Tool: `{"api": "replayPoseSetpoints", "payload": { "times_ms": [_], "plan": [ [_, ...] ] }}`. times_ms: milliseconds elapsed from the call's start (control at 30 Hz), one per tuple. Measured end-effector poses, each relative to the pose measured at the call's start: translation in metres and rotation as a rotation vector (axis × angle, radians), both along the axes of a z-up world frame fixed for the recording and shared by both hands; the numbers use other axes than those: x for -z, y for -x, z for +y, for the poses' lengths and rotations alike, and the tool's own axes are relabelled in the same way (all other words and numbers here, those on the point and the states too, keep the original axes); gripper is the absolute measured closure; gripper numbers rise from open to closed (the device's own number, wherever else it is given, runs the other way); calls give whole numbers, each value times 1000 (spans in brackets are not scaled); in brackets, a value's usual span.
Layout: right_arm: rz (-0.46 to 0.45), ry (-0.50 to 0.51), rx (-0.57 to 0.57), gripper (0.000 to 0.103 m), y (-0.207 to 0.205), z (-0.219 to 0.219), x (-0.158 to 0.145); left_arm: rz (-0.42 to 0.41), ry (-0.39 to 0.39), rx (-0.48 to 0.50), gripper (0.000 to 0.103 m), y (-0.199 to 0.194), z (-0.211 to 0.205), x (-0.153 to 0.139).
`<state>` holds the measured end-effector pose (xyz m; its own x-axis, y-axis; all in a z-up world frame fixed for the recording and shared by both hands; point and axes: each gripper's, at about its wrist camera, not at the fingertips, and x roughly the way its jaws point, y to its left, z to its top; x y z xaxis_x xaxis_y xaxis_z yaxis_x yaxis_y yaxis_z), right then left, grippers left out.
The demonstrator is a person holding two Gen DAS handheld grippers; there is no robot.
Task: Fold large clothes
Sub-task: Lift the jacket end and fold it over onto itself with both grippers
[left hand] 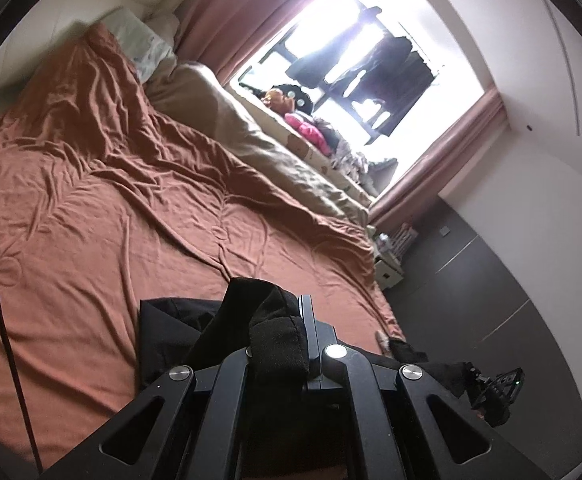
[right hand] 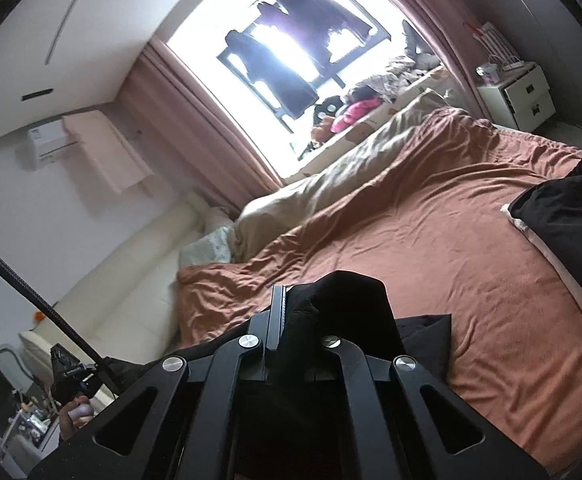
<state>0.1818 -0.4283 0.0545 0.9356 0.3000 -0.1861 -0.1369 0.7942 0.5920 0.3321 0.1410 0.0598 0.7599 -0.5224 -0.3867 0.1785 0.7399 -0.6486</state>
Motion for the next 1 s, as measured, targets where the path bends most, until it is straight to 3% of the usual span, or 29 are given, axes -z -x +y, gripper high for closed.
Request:
{"api": "replayPoseSetpoints", "payload": {
  "times_ms": [200, 367, 567, 833, 867, 900, 933, 967, 1000],
  "plan": [
    [77, 10, 20, 103, -46, 5, 6, 62, -32, 0, 101, -60, -7, 31],
    [174, 50, 61, 103, -85, 18, 16, 137, -33, -1, 101, -105, -12, 74],
    [275, 38, 90, 103, -120, 31, 29, 200, -62, -9, 101, -142, -19, 114],
    [378, 76, 75, 102, -157, 56, 21, 287, -126, 5, 98, -179, -28, 154],
    [392, 78, 73, 102, -160, 56, 22, 302, -135, 16, 89, -182, -29, 156],
    [424, 87, 76, 100, -165, 51, 23, 311, -135, 24, 73, -184, -30, 157],
    [439, 100, 79, 93, -166, 53, 21, 304, -123, 25, 63, -183, -28, 156],
    [439, 116, 85, 87, -165, 55, 16, 284, -118, 11, 40, -179, -25, 152],
    [429, 125, 85, 64, -162, 56, 12, 269, -122, -5, 21, -177, -24, 149]
  ]
}}
